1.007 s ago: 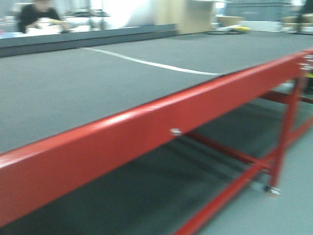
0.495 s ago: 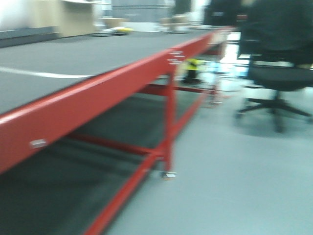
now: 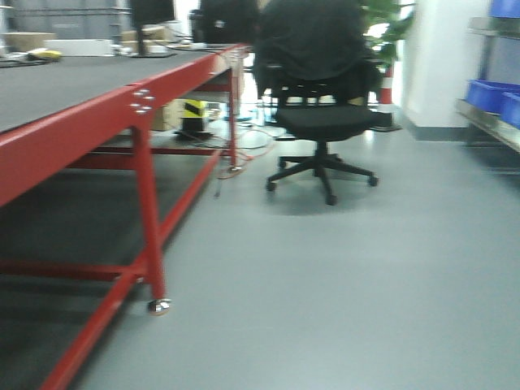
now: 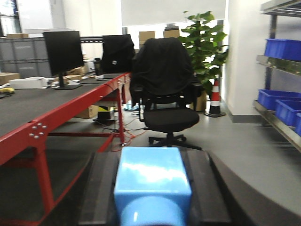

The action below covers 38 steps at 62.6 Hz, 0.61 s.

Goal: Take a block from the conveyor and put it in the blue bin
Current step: 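Drive the base away from the conveyor holding both blocks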

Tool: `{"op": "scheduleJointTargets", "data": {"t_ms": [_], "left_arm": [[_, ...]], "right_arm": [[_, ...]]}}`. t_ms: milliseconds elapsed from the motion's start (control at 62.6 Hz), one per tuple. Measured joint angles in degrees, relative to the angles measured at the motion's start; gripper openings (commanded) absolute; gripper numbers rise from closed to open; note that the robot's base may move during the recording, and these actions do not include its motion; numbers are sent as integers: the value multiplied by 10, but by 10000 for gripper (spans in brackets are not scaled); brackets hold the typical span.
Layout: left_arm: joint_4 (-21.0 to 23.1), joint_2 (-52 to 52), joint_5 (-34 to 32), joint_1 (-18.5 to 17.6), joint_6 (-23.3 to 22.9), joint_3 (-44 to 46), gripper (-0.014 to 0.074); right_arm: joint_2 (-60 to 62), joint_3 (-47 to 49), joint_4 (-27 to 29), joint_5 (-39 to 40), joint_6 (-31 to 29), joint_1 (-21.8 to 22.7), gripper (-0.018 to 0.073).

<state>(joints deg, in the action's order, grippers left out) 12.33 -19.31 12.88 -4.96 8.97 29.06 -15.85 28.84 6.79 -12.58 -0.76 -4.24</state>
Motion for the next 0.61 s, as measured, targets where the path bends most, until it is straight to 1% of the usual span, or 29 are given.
{"op": "scheduleJointTargets", "data": {"t_ms": [607], "left_arm": [[0, 0, 0, 0, 0, 0, -111]], "right_arm": [[0, 0, 0, 0, 0, 0, -162]]}}
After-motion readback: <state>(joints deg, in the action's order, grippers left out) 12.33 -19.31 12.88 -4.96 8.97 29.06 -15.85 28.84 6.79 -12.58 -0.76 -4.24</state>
